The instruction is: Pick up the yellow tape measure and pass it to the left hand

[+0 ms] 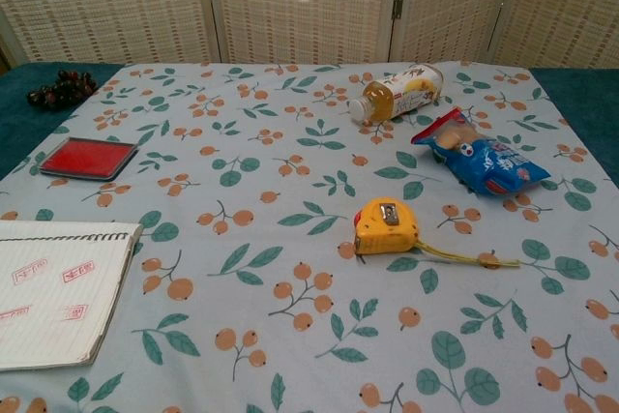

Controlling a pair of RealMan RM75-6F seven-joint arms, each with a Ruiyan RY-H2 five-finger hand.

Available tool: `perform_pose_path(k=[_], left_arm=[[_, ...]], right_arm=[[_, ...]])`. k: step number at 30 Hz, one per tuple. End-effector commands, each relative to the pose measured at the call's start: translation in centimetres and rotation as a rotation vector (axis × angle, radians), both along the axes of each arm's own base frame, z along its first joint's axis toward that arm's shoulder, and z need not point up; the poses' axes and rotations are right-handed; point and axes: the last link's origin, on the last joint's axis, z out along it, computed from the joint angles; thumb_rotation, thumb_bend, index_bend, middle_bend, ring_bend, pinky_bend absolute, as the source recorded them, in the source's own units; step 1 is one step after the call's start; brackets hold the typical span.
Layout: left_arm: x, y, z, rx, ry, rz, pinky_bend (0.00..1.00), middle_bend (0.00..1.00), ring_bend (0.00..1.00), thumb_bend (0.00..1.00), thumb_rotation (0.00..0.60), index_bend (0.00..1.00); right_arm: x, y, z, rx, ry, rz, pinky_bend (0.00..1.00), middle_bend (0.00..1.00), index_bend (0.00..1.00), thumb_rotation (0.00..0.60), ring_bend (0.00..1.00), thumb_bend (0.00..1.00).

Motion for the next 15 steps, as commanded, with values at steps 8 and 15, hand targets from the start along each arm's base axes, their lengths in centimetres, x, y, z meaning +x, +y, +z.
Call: perform_pose_path(k=[8, 15], left_arm=[[-0.09, 0.22, -0.47, 0.006, -0.01, -0.016, 0.0, 0.0, 0.0, 0.15, 0.6, 0.0], [0.01, 0.2, -0.53, 0.007, -0.018, -0.025, 0.0, 0.0, 0.0, 0.16, 0.6, 0.0]], right_arm=[[0.41, -0.21, -0.15, 0.021, -0.026, 0.009, 0.08, 0.14, 0.06, 0.6, 0.19, 0.36], [0.96, -0.48, -0.65, 0.051, -0.044, 0.027, 0.08, 0.14, 0.06, 0.6, 0.19, 0.36]])
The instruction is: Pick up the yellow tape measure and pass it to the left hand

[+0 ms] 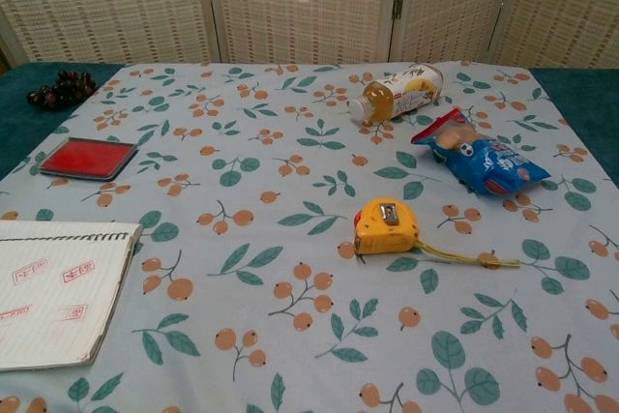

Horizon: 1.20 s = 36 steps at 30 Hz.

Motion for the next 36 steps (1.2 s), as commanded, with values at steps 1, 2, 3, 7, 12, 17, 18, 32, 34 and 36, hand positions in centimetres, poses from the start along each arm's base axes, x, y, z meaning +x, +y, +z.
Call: perform_pose_path(k=[1, 2, 3, 7, 12, 17, 18, 32, 34, 36], left_arm=[[0.1, 0.0, 0.0, 0.001, -0.002, -0.005, 0.0, 0.0, 0.0, 0.16, 0.6, 0.0], [0.1, 0.0, 0.0, 0.002, -0.002, -0.008, 0.0, 0.0, 0.0, 0.16, 0.6, 0.0], [0.2, 0.0, 0.0, 0.003, -0.003, -0.01, 0.0, 0.0, 0.0, 0.16, 0.6, 0.0], [0.2, -0.2, 0.1, 0.007, -0.006, -0.01, 0.0, 0.0, 0.0, 0.16, 0.6, 0.0], [0.1, -0.5, 0.3, 0.01, -0.007, -0.008, 0.0, 0.0, 0.0, 0.15, 0.6, 0.0], [0.0, -0.8, 0.3, 0.005, -0.008, -0.004, 0.0, 0.0, 0.0, 0.15, 0.6, 0.0], [0.0, -0.8, 0.3, 0.003, -0.008, -0.003, 0.0, 0.0, 0.0, 0.15, 0.6, 0.0], [-0.2, -1.1, 0.3, -0.011, -0.017, 0.005, 0.0, 0.0, 0.0, 0.15, 0.6, 0.0], [-0.3, -1.1, 0.2, -0.014, -0.017, 0.009, 0.0, 0.0, 0.0, 0.15, 0.6, 0.0], [-0.4, -1.0, 0.2, -0.015, -0.018, 0.011, 0.0, 0.0, 0.0, 0.15, 0.6, 0.0]], right_arm=[[0.5, -0.3, -0.6, 0.03, -0.016, 0.017, 0.08, 0.14, 0.06, 0.6, 0.19, 0.36], [0.7, -0.5, -0.8, 0.042, -0.023, 0.025, 0.08, 0.14, 0.06, 0.6, 0.19, 0.36], [0.9, -0.7, -1.1, 0.056, -0.027, 0.032, 0.08, 0.14, 0.06, 0.6, 0.19, 0.36], [2.2, -2.1, -3.0, 0.144, -0.031, 0.07, 0.09, 0.15, 0.06, 0.6, 0.19, 0.36], [4.7, -4.1, -6.6, 0.284, -0.01, 0.131, 0.08, 0.14, 0.05, 0.6, 0.19, 0.36], [7.2, -6.0, -10.2, 0.398, -0.004, 0.175, 0.08, 0.12, 0.04, 0.6, 0.17, 0.36], [7.7, -6.3, -10.8, 0.416, 0.001, 0.18, 0.08, 0.11, 0.04, 0.6, 0.16, 0.36], [12.8, -10.7, -17.5, 0.544, 0.058, 0.209, 0.08, 0.18, 0.12, 0.6, 0.14, 0.36], [13.3, -10.9, -18.1, 0.553, 0.062, 0.206, 0.08, 0.18, 0.12, 0.6, 0.14, 0.36], [13.6, -11.2, -18.6, 0.563, 0.066, 0.205, 0.08, 0.17, 0.12, 0.6, 0.14, 0.36]])
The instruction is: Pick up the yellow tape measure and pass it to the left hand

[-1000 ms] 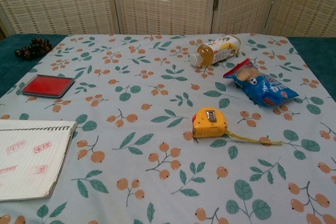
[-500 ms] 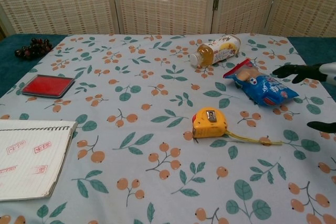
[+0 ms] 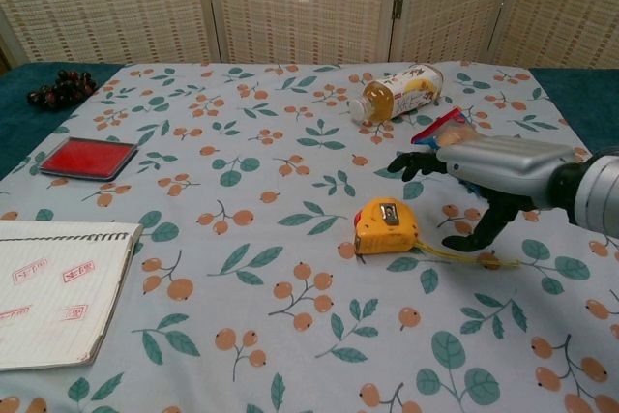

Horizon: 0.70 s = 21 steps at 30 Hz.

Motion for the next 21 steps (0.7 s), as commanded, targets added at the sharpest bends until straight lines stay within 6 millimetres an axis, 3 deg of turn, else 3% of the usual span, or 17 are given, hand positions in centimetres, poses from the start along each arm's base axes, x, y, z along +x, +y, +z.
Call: perform_pose_path(k=[1, 15, 21], left_arm=[[-0.1, 0.1, 0.0, -0.001, 0.0, 0.001, 0.0, 0.0, 0.0, 0.15, 0.6, 0.0], [-0.5, 0.2, -0.2, -0.007, 0.0, 0.011, 0.0, 0.0, 0.0, 0.15, 0.6, 0.0], [-0.7, 0.1, -0.1, -0.006, 0.0, 0.017, 0.0, 0.0, 0.0, 0.15, 0.6, 0.0]], right_arm=[[0.9, -0.6, -1.1, 0.017, 0.013, 0.006, 0.08, 0.17, 0.12, 0.6, 0.14, 0.36], [2.4, -1.7, -3.9, 0.031, 0.061, 0.028, 0.08, 0.23, 0.18, 0.6, 0.18, 0.36], [2.5, -2.2, -4.1, 0.017, 0.066, 0.022, 0.08, 0.26, 0.22, 0.6, 0.19, 0.36]])
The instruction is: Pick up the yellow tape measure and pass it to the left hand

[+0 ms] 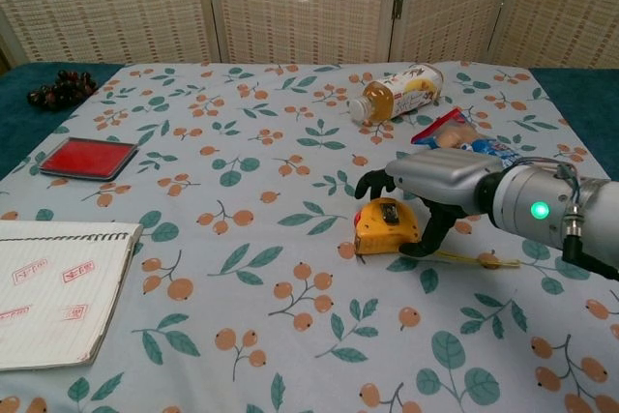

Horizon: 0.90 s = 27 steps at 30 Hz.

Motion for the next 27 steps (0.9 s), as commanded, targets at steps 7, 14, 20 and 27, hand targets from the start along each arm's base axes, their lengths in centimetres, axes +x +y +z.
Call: perform_pose_path(k=[7, 14, 20, 27], left_arm=[[0.0, 0.3, 0.0, 0.004, -0.007, -0.001, 0.0, 0.0, 0.0, 0.15, 0.6, 0.0], [2.2, 2.6, -0.4, 0.001, -0.132, -0.083, 0.0, 0.0, 0.01, 0.15, 0.6, 0.02], [7.0, 6.3, -1.6, -0.062, -0.28, -0.235, 0.0, 0.01, 0.05, 0.16, 0.6, 0.05], [13.5, 9.8, -3.8, -0.153, -0.406, -0.369, 0.0, 0.03, 0.07, 0.16, 0.6, 0.01]], right_arm=[[0.5, -0.3, -0.6, -0.007, 0.0, 0.001, 0.08, 0.34, 0.35, 0.6, 0.25, 0.36], [1.3, -0.8, -0.1, -0.039, -0.08, -0.016, 0.08, 0.47, 0.52, 0.6, 0.34, 0.36], [3.3, -1.1, 1.4, -0.077, -0.347, -0.061, 0.08, 0.48, 0.54, 0.6, 0.36, 0.36], [5.4, -1.3, 1.1, -0.057, -0.704, -0.128, 0.08, 0.48, 0.55, 0.6, 0.36, 0.36]])
